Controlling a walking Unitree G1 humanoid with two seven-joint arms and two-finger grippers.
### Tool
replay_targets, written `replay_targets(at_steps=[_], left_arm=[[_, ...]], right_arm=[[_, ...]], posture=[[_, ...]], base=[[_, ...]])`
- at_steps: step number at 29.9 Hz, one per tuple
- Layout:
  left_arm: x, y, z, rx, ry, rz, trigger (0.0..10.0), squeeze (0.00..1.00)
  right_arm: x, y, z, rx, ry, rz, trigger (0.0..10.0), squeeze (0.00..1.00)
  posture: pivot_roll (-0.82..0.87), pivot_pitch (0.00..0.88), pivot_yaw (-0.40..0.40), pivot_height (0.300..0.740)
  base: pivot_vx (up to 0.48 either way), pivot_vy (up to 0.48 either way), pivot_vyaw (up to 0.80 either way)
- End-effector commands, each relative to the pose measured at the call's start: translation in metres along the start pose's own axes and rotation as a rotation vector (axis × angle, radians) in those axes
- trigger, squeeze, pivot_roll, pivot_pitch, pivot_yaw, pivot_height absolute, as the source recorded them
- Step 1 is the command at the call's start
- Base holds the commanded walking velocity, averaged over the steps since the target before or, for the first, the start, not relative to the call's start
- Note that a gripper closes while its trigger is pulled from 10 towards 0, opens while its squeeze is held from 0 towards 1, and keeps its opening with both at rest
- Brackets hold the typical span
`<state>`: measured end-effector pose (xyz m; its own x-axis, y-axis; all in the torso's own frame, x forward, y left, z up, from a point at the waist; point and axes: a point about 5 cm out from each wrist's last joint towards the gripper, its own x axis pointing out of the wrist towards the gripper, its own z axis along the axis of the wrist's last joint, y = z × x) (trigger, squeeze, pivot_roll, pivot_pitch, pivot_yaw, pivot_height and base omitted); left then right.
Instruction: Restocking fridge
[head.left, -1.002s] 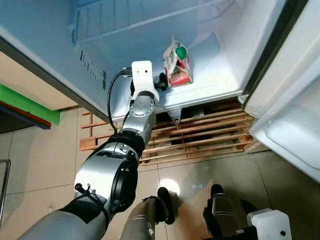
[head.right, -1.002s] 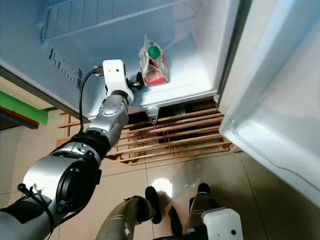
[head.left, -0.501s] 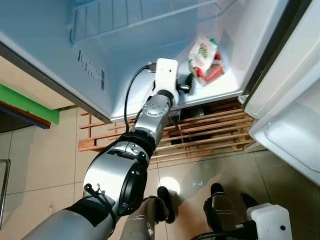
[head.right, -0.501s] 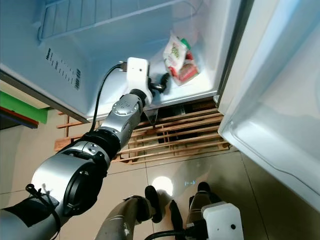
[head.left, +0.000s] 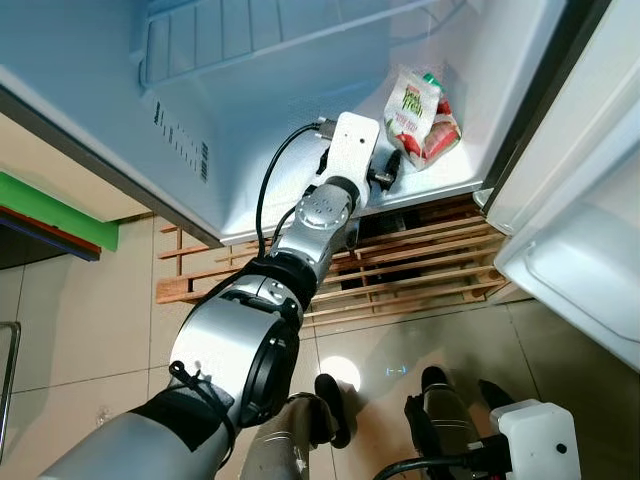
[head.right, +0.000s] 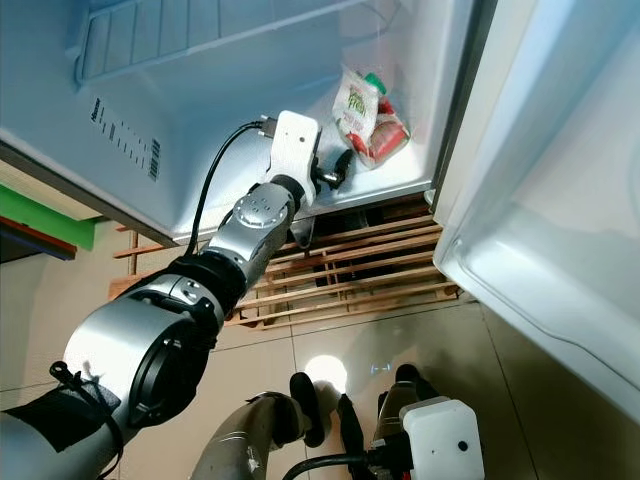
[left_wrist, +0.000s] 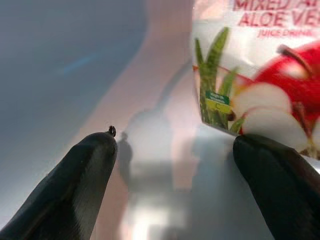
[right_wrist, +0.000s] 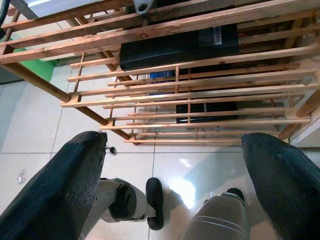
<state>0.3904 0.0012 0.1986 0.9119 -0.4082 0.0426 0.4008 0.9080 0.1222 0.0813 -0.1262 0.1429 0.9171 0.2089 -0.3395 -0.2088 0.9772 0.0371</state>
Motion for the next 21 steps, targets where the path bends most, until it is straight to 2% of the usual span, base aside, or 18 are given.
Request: replay_targets(at_steps=[1, 8, 11, 14, 21], left_arm=[[0.004, -0.011, 0.013, 0.052, -0.026, -0.008, 10.0, 0.0], [0.006, -0.007, 0.02, 0.093, -0.053, 0.016, 10.0, 0.0], [0.005, -0.012, 0.018, 0.104, -0.053, -0.022, 10.0, 0.0], [0.003, -0.016, 0.011, 0.099, -0.04, -0.047, 10.0, 0.0], [-0.005, -0.011, -0.016, 0.07, 0.027, -0.079, 10.0, 0.0]], right_arm=[[0.0, 0.002, -0.003, 0.01, 0.025, 0.002, 10.0, 0.12], [0.0, 0.002, -0.004, 0.01, 0.027, 0.002, 10.0, 0.12], [0.001, 0.002, -0.005, 0.008, 0.029, 0.006, 10.0, 0.12], [0.003, 0.002, -0.005, 0.008, 0.029, 0.012, 10.0, 0.12], [0.01, 0.001, -0.005, 0.003, 0.017, 0.031, 10.0, 0.12]], posture=[[-0.5, 0.335, 0.265, 0.74], [-0.5, 0.33, 0.263, 0.74], [-0.5, 0.327, 0.259, 0.74], [-0.49, 0.32, 0.259, 0.74], [-0.46, 0.301, 0.253, 0.74]], base=[[0.0, 0.0, 0.0], [0.0, 0.0, 0.0], [0.0, 0.0, 0.0], [0.0, 0.0, 0.0], [0.0, 0.0, 0.0]])
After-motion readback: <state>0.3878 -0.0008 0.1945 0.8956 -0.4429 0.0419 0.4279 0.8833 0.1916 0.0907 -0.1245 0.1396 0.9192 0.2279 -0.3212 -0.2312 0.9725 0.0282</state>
